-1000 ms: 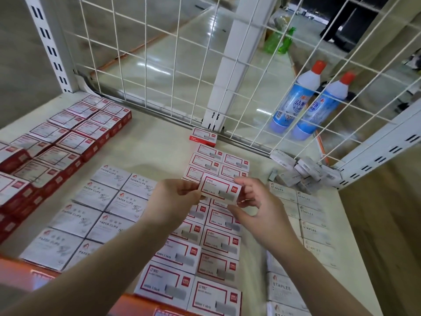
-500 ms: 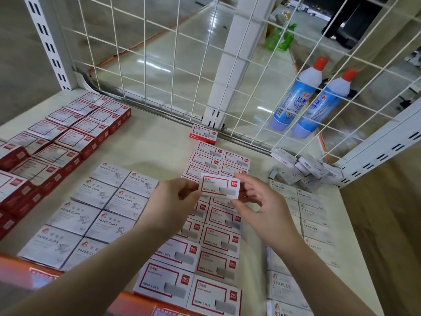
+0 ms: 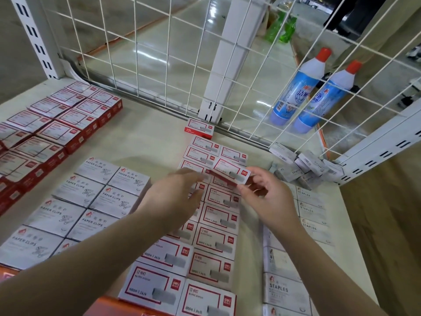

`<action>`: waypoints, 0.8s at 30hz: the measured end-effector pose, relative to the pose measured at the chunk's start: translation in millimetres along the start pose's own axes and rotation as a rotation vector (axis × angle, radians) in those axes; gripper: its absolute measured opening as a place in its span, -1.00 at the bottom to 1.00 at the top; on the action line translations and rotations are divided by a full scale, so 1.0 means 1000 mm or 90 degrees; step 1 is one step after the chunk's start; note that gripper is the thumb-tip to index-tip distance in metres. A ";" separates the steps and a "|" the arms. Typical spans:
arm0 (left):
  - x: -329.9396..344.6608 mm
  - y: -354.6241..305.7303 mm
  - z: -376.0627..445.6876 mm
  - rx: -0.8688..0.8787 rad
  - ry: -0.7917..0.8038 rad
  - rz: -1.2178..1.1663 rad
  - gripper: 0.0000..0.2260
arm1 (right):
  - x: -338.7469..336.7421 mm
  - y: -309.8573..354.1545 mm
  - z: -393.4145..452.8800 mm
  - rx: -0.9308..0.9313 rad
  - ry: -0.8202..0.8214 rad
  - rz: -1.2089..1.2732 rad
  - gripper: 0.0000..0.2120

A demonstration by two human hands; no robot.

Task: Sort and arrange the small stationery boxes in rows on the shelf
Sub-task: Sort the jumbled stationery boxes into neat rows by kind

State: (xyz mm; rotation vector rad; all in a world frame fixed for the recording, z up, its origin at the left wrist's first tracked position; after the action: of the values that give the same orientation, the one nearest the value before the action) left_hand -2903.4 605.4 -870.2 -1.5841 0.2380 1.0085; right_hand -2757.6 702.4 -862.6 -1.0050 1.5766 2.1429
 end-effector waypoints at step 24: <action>0.035 -0.011 0.050 0.128 0.024 0.221 -0.73 | 0.021 -0.018 0.100 0.080 0.021 -0.096 -0.67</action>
State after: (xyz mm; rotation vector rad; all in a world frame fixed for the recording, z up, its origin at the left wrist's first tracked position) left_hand -2898.4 666.1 -884.4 -1.4051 0.6370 1.1801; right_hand -2797.8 797.6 -874.1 -1.0862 1.5747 1.9133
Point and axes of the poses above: each hand's wrist, its own z-axis towards the middle knuckle, its own x-axis out of the palm, y = z × x, the point moved 8 cm from there along z, towards the middle knuckle, and after that the axes turned 12 degrees about -y, right-handed, at the moved point
